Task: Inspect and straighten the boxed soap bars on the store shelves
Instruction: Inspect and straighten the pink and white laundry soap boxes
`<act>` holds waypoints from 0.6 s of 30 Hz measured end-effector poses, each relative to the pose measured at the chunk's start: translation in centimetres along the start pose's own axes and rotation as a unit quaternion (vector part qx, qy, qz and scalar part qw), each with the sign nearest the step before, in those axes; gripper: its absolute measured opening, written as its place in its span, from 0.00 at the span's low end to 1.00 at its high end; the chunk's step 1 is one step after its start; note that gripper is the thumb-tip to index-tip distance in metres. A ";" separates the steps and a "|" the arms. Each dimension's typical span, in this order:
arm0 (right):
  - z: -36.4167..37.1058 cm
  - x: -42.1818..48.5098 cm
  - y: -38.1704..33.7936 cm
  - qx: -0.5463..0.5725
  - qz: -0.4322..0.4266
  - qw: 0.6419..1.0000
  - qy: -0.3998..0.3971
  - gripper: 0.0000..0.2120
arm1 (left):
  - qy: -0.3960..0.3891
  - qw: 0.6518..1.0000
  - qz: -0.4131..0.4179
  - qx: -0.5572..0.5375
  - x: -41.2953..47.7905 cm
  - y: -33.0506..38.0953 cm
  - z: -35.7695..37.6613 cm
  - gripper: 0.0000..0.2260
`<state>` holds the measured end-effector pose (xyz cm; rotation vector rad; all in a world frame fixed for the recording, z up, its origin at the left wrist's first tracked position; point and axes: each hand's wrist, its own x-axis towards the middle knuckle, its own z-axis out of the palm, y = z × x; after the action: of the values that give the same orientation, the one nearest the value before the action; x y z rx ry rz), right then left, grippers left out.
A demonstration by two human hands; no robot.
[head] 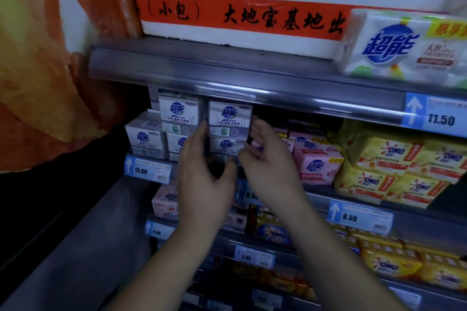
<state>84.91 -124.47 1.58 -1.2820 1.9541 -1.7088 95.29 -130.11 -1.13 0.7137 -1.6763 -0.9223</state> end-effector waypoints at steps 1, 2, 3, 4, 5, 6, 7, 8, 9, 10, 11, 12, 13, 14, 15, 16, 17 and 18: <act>0.0 -0.1 -0.1 0.003 -0.003 1.000 -0.001 0.25 | 0.000 1.000 0.002 0.006 0.3 0.2 -0.2 0.33; 0.0 -0.2 -0.2 0.006 -0.006 1.000 0.003 0.25 | -0.004 1.000 0.008 0.012 0.6 0.4 -0.5 0.32; -0.2 -0.5 -0.4 0.011 -0.013 1.000 0.012 0.25 | -0.011 1.000 0.015 0.017 0.8 0.5 -0.7 0.32; -0.4 -0.8 -0.5 0.017 -0.023 0.999 0.024 0.25 | -0.020 0.999 0.022 0.017 0.9 0.7 -0.9 0.31; -0.6 -1.1 -0.7 0.024 -0.034 0.999 0.035 0.23 | -0.027 0.999 0.026 0.014 1.0 0.8 -1.1 0.31; -0.8 -1.5 -0.9 0.033 -0.043 0.998 0.043 0.21 | -0.030 0.999 0.028 0.006 0.9 0.8 -1.3 0.29; -1.1 -2.0 -1.0 0.046 -0.048 0.996 0.051 0.19 | -0.028 0.999 0.028 -0.004 0.8 0.8 -1.4 0.26; -1.3 -2.6 -1.1 0.061 -0.045 0.995 0.058 0.16 | -0.023 0.999 0.029 -0.017 0.5 0.8 -1.5 0.21; -1.6 -3.3 -1.0 0.072 -0.037 0.995 0.064 0.14 | -0.021 0.999 0.027 -0.033 0.3 0.8 -1.7 0.17; -1.9 -4.1 -1.0 0.078 -0.029 0.994 0.067 0.12 | -0.027 0.998 0.019 -0.052 0.1 0.7 -2.0 0.13; -2.3 -4.9 -0.9 0.080 -0.021 0.994 0.068 0.11 | -0.043 0.996 0.007 -0.074 -0.1 0.7 -2.3 0.12; -2.8 -5.8 -0.7 0.080 -0.011 0.994 0.068 0.10 | -0.068 0.993 -0.007 -0.097 -0.3 0.5 -2.6 0.10; -3.3 -6.6 -0.5 0.075 0.000 0.995 0.067 0.09 | -0.098 0.988 -0.024 -0.117 -0.6 0.3 -2.8 0.10; -3.8 -7.3 -0.4 0.067 0.011 0.996 0.062 0.08 | -0.129 0.982 -0.040 -0.132 -0.9 0.2 -2.9 0.09; -4.3 -7.9 -0.2 0.062 0.021 0.996 0.052 0.08 | -0.158 0.975 -0.051 -0.148 -1.2 0.2 -2.9 0.09; -4.8 -8.5 0.0 0.065 0.032 0.997 0.039 0.08 | -0.181 0.967 -0.055 -0.169 -1.6 0.2 -2.9 0.10; -5.1 -9.0 0.3 0.070 0.043 0.996 0.025 0.08 | -0.196 0.960 -0.059 -0.190 -2.1 0.2 -2.8 0.10; -5.3 -9.4 0.5 0.074 0.051 0.996 0.016 0.09 | -0.204 0.956 -0.064 -0.201 -2.5 0.2 -2.6 0.11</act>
<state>86.53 -114.03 -0.65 -1.0920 1.8373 -1.7963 98.47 -128.58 -1.79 0.3720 -1.7245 -1.5311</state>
